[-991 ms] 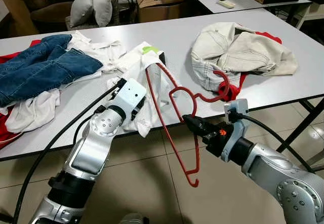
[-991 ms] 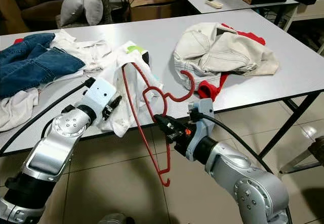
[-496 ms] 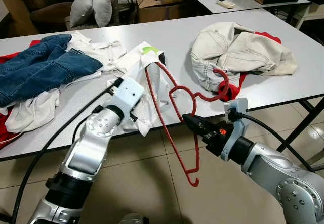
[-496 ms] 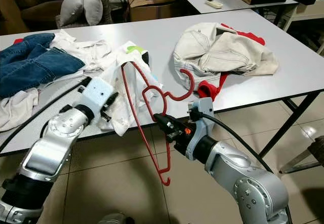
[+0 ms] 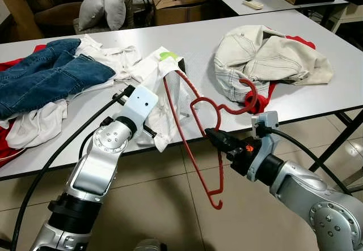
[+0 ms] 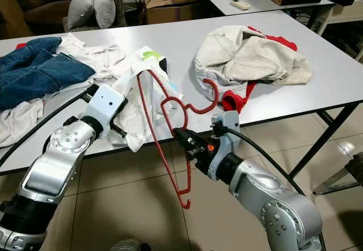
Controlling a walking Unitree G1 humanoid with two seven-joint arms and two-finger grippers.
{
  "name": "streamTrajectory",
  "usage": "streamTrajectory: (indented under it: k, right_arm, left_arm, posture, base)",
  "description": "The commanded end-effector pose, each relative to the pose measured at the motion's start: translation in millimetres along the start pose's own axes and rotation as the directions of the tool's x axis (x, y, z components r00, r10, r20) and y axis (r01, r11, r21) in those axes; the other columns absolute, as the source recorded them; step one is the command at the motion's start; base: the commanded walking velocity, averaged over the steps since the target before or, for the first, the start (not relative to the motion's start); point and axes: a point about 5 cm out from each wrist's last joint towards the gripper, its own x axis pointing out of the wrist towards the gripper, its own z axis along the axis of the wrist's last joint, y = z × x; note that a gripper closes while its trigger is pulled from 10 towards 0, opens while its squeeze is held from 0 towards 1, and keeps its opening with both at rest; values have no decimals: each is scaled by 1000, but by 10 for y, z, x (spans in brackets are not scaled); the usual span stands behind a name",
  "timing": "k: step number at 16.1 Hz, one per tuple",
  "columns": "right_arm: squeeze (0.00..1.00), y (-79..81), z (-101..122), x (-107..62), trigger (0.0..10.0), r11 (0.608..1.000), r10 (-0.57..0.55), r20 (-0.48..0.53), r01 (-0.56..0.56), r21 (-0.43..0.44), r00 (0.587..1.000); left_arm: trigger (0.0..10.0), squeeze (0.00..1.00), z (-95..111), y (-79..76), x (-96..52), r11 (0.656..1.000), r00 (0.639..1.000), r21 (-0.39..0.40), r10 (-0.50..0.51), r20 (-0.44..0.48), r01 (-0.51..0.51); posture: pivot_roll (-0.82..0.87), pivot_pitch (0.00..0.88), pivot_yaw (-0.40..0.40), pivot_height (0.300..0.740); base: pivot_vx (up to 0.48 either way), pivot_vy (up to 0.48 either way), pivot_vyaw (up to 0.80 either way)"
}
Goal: Hang hanger
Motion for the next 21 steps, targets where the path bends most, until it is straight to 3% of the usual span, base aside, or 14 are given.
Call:
streamTrajectory:
  k: [1, 5, 8, 11, 14, 17, 19, 21]
  right_arm:
    - [0, 4, 29, -4, 10000, 1000, -11, 31, 11, -9, 999]
    - [0, -3, 55, 2, 10000, 1000, -24, 71, 24, 1, 997]
    - [0, -110, -9, 26, 10000, 992, -118, 43, 116, 53, 992]
    - [0, -284, -102, 37, 10000, 956, -260, 1, 257, 141, 966]
    - [0, -338, -119, 34, 10000, 934, -308, -26, 307, 182, 951]
    - [0, -254, 108, 81, 10000, 949, -255, 73, 235, 211, 964]
    - [0, -306, 235, 71, 10000, 930, -304, 153, 259, 261, 940]
    - [0, -370, 59, 75, 10000, 909, -333, 57, 304, 286, 941]
  left_arm:
    - [0, 0, -2, 46, -22, 1000, 1000, -3, 11, 5, -11]
    - [0, 0, 4, 51, -25, 1000, 1000, -2, 4, 11, -4]
    - [0, 0, 1, 43, -34, 1000, 999, 5, -23, 22, 23]
    - [0, 0, -67, 3, -59, 998, 999, 21, -54, 3, 53]
    - [0, 0, -27, 133, -70, 999, 999, 31, -31, 26, 30]
    - [0, 0, 170, 303, -68, 998, 995, 52, -39, 96, 34]
    - [0, 0, 414, 415, -118, 999, 983, 44, -31, 182, 24]
    - [0, 0, 259, 336, -153, 990, 988, 112, -94, 119, 81]
  posture:
    - [26, 0, 71, 740]
    - [28, 0, 69, 740]
    - [26, 0, 69, 740]
    - [26, 0, 68, 740]
    - [26, 0, 67, 740]
    - [26, 0, 67, 740]
    - [23, 0, 66, 740]
    - [22, 0, 71, 740]
  base:
    - [0, 0, 0]
    - [0, 0, 0]
    - [0, 0, 0]
    - [0, 0, 0]
    - [0, 0, 0]
    - [0, 0, 0]
    - [0, 0, 0]
    - [0, 0, 0]
